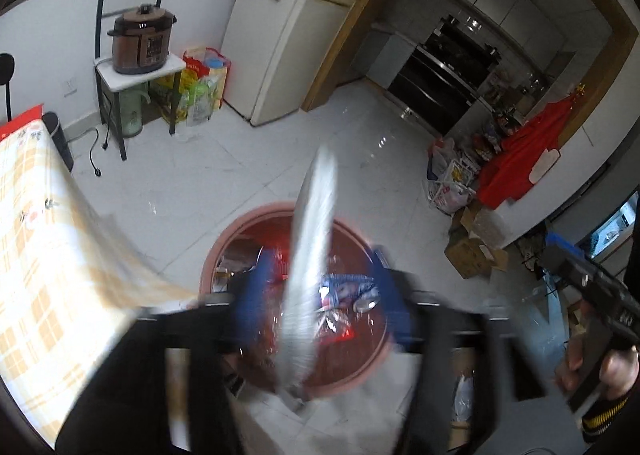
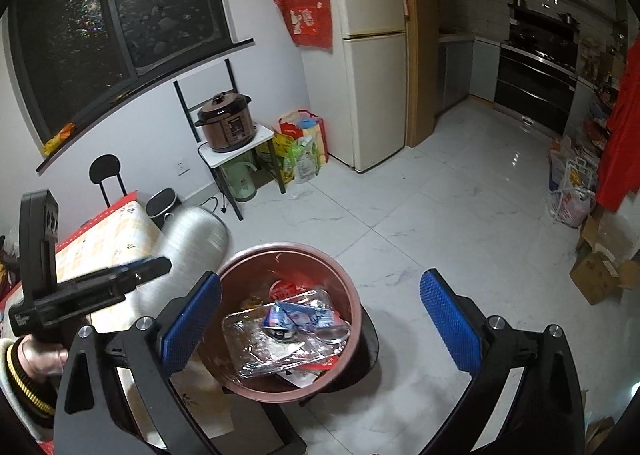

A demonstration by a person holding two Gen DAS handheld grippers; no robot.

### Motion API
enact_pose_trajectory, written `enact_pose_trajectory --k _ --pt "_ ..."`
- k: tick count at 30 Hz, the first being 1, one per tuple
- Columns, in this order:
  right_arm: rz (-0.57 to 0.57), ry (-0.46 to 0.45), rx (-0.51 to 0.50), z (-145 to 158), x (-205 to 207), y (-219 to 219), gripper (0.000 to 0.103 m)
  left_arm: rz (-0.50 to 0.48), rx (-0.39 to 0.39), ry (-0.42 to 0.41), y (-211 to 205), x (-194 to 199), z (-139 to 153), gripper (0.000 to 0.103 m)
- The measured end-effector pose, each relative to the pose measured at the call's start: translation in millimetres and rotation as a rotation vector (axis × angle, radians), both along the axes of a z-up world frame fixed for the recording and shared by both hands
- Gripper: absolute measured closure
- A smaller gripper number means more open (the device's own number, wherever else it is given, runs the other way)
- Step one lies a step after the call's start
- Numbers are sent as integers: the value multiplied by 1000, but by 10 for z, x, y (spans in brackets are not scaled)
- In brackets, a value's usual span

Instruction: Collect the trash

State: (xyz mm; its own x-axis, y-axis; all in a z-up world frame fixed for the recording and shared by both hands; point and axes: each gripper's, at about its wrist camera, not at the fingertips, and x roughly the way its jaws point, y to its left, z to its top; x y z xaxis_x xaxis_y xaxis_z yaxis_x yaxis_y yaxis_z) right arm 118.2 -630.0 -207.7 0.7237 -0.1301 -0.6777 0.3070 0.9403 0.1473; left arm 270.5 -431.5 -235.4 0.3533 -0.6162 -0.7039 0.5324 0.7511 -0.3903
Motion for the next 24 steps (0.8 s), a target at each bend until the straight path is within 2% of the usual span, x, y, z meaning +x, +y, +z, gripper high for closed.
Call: enact_pose_trajectory --k 2,5,10,12,19,24 --pt "-7 7 -1 -10 0 -11 5 3 14 -13 -10 1 45 38" --pt "-10 4 4 -9 -37 30 5 24 32 -44 150 -18 160 22" --pt "1 -14 -9 77 -72 238 5 68 75 -111 551 -121 388 17" --pt "6 -16 -17 147 -81 363 5 97 93 -143 782 -198 521 9" --pt "47 -70 -56 549 -203 949 5 179 105 -234 1581 -460 1064 8" --pt "68 -118 -98 892 -328 1453 5 232 121 -328 2211 -737 1515 6"
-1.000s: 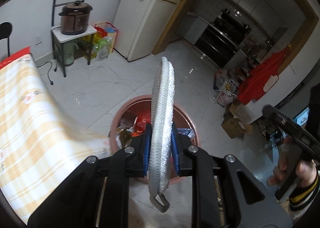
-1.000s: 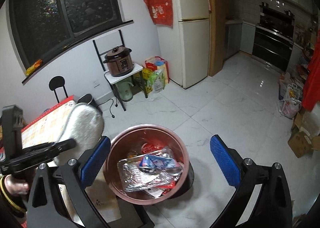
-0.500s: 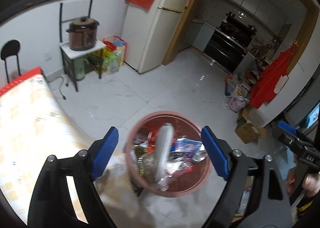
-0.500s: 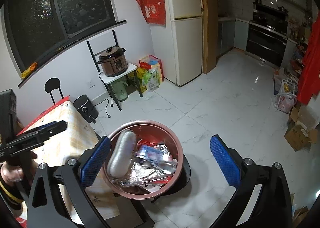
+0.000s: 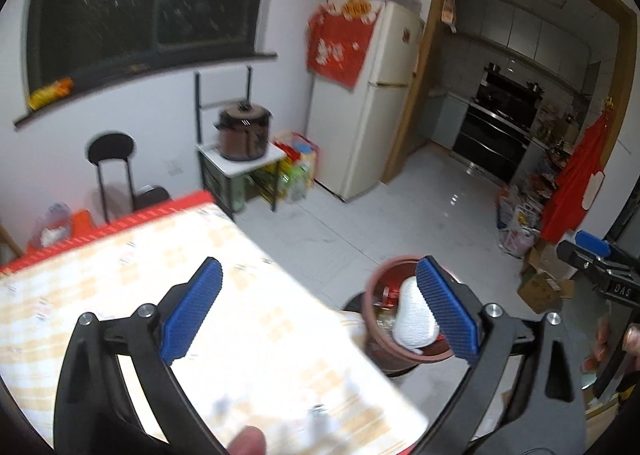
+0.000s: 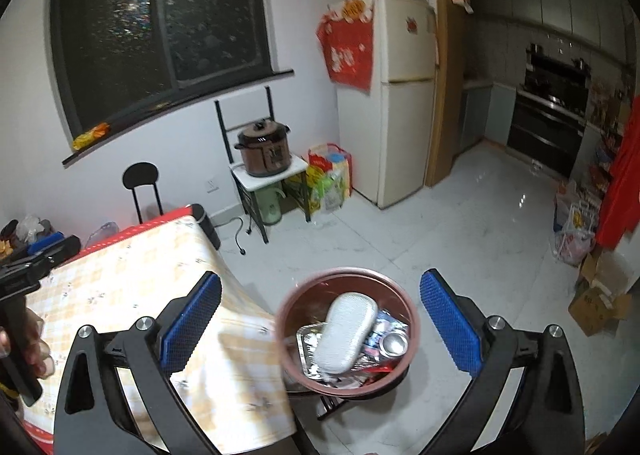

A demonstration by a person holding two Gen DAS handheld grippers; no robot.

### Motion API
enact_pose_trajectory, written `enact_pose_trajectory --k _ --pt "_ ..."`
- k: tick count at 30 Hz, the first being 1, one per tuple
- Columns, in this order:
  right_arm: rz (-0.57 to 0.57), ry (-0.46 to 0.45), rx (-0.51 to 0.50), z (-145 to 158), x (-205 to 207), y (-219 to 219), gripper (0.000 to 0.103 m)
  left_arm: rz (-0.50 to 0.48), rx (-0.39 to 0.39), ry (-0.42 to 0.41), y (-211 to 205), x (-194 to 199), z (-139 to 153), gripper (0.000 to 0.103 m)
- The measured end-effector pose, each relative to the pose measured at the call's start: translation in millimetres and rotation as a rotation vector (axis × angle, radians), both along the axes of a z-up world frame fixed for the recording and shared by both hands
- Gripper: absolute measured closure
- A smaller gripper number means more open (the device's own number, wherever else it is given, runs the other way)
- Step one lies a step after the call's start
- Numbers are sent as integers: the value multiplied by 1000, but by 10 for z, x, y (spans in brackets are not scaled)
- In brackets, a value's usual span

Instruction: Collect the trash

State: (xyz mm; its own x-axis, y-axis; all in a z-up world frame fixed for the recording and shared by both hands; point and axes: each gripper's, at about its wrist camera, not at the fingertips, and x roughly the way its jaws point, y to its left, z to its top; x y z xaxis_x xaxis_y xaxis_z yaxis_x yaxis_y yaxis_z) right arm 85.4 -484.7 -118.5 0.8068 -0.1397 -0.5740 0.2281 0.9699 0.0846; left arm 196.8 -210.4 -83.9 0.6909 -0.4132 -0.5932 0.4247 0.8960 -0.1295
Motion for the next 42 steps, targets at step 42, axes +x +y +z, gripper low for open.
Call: enact_pose_trajectory --k 42 --pt "75 -118 -109 864 -524 2279 5 228 -8 -221 2566 -1318 866 6"
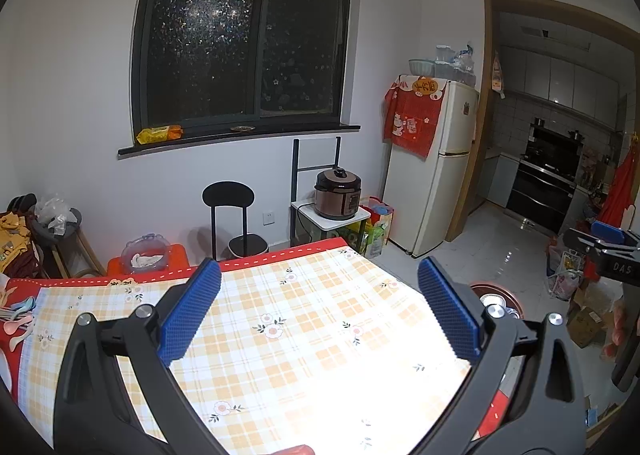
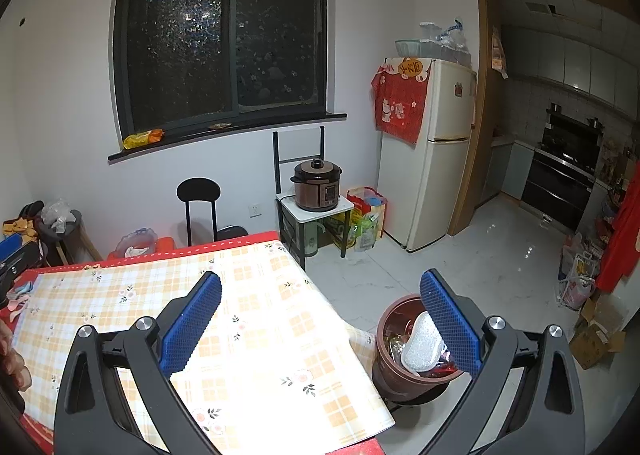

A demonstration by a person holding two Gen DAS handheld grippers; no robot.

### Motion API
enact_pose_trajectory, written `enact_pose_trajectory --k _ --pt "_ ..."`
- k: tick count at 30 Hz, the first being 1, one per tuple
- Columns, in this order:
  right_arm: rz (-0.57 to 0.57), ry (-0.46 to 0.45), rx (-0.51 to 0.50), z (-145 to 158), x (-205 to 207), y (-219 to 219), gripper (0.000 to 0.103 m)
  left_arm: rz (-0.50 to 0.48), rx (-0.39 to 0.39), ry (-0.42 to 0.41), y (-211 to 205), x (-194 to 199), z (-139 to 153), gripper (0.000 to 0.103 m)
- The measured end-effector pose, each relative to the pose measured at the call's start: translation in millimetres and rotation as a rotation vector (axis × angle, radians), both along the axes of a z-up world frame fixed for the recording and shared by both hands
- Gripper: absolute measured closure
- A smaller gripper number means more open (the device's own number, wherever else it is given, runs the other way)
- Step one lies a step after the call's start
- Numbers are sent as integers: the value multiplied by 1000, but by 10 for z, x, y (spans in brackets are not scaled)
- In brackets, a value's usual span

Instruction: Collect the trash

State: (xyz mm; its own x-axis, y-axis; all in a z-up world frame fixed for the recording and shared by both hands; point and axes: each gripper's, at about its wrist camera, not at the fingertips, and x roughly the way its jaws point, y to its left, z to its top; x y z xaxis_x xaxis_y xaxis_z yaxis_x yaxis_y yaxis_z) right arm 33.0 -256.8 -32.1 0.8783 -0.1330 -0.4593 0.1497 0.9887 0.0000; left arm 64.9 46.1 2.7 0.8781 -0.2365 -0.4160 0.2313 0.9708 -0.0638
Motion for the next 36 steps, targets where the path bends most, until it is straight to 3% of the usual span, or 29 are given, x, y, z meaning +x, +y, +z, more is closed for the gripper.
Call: enact_pose_trajectory --k 36 --pt "-9 27 31 -83 106 -179 5 5 11 25 -201 91 -53 6"
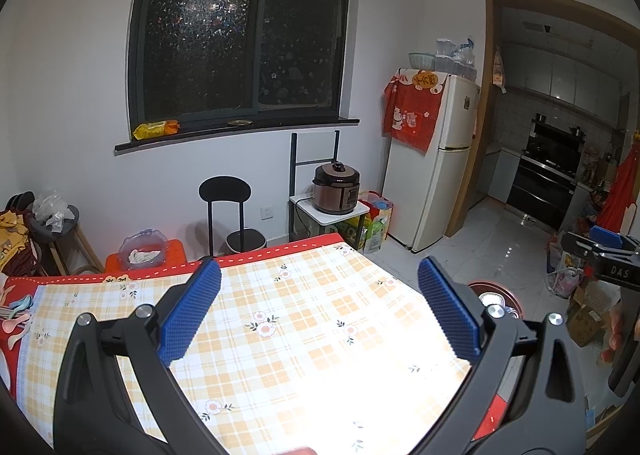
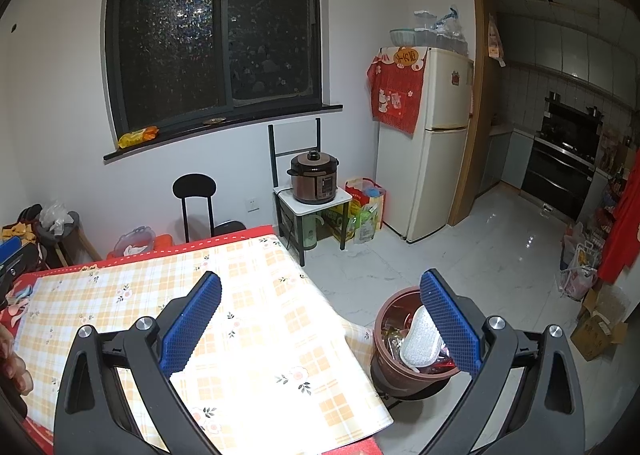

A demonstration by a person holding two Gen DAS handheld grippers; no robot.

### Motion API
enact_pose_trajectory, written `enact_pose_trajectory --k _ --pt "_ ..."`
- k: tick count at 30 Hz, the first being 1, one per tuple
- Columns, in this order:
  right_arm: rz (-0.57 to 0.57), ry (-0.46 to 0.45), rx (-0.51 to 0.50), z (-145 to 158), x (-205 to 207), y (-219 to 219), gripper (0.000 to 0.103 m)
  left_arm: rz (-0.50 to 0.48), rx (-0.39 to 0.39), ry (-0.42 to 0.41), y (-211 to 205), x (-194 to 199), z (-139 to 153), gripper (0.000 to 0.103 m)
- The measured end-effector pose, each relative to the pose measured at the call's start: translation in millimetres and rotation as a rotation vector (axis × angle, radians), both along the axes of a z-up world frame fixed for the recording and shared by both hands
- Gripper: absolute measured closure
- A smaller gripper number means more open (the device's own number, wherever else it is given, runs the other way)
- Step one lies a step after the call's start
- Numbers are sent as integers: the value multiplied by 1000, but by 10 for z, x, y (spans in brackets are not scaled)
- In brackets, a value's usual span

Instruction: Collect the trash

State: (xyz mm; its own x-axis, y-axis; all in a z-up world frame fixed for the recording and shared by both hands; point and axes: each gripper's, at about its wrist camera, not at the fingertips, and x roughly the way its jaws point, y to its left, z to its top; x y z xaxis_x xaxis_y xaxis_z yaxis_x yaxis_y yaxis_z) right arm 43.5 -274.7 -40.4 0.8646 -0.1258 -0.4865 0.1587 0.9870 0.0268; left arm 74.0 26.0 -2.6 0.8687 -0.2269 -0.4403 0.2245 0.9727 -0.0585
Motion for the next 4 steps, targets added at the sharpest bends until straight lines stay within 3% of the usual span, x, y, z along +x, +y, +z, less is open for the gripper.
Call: enact_pose_trajectory --k 4 --pt "6 8 13 -32 47 -82 5 22 6 16 -78 32 -15 6"
